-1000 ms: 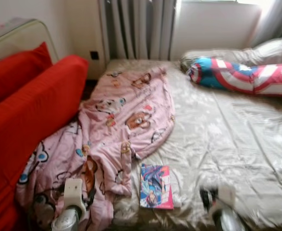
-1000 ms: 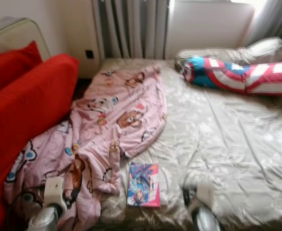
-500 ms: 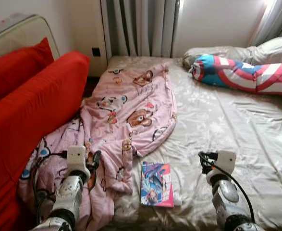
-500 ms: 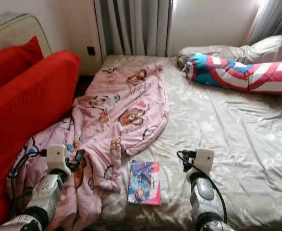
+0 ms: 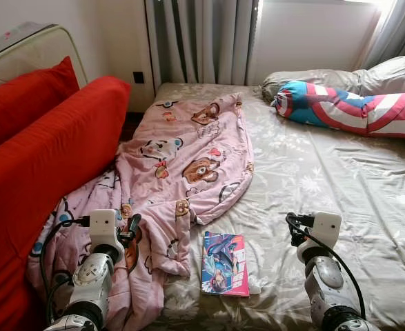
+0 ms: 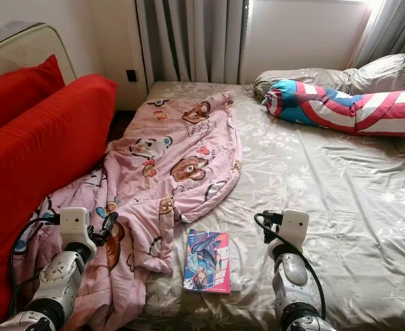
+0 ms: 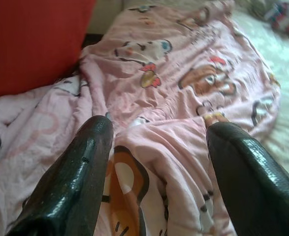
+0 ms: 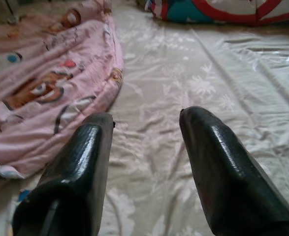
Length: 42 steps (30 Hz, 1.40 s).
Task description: Clean up the room
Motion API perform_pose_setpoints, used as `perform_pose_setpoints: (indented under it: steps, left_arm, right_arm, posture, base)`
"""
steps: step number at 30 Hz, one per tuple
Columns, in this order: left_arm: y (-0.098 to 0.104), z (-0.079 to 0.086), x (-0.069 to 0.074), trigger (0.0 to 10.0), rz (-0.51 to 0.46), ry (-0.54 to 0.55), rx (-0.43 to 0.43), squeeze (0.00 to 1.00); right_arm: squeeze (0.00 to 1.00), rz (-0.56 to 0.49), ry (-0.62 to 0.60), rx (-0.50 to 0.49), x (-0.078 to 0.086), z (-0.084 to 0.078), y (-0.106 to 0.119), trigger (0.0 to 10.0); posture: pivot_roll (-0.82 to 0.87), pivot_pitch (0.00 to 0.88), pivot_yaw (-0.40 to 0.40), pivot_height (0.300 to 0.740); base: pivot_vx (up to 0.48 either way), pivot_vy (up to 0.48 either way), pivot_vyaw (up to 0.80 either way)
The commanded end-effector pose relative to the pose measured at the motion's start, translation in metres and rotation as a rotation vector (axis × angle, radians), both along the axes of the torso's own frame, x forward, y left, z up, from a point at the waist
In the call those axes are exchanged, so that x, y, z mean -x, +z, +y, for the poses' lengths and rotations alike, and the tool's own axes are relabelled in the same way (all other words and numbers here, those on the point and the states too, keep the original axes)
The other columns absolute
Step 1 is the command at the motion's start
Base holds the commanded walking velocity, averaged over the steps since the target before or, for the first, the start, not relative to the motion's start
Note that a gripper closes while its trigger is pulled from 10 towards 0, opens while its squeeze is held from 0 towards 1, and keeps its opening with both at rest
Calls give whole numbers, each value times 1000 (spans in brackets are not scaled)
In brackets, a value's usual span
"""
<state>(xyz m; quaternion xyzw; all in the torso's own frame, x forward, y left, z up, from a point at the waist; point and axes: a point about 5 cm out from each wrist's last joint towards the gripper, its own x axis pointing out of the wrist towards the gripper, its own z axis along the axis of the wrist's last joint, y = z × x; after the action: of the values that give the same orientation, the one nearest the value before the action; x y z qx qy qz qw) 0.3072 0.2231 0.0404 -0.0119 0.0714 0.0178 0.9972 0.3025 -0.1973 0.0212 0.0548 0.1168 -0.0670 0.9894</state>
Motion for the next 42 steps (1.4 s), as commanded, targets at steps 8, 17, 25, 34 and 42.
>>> perform_pose_setpoints:
  steps: [8, 17, 25, 34, 42]
  left_arm:
    - [5, 11, -4, 10000, 1, 42, 11, 0]
    - [10, 10, -8, 10000, -9, 48, 31, 0]
    - [9, 10, -7, 10000, -6, 47, 30, 0]
    - [10, 10, -9, 10000, -7, 37, 22, 0]
    - [10, 9, -8, 10000, -6, 33, 28, 0]
  right_arm:
    - [0, 59, 1, 16, 1, -1, -5, 10000]
    - [0, 95, -10, 21, 5, -9, -9, 10000]
    - [0, 117, -21, 13, 10, -13, -14, 10000]
    - [0, 165, -20, 6, 13, -16, -19, 10000]
    - [0, 167, -23, -9, 15, -20, -19, 10000]
  posture:
    - [-32, 0, -51, 691]
    - [-30, 3, -56, 661]
    - [-29, 8, -55, 661]
    - [-30, 8, -57, 661]
    - [-29, 11, -56, 661]
  base:
    - [0, 0, 0]
    - [0, 0, 0]
    - [0, 0, 0]
    - [0, 0, 0]
    - [0, 0, 0]
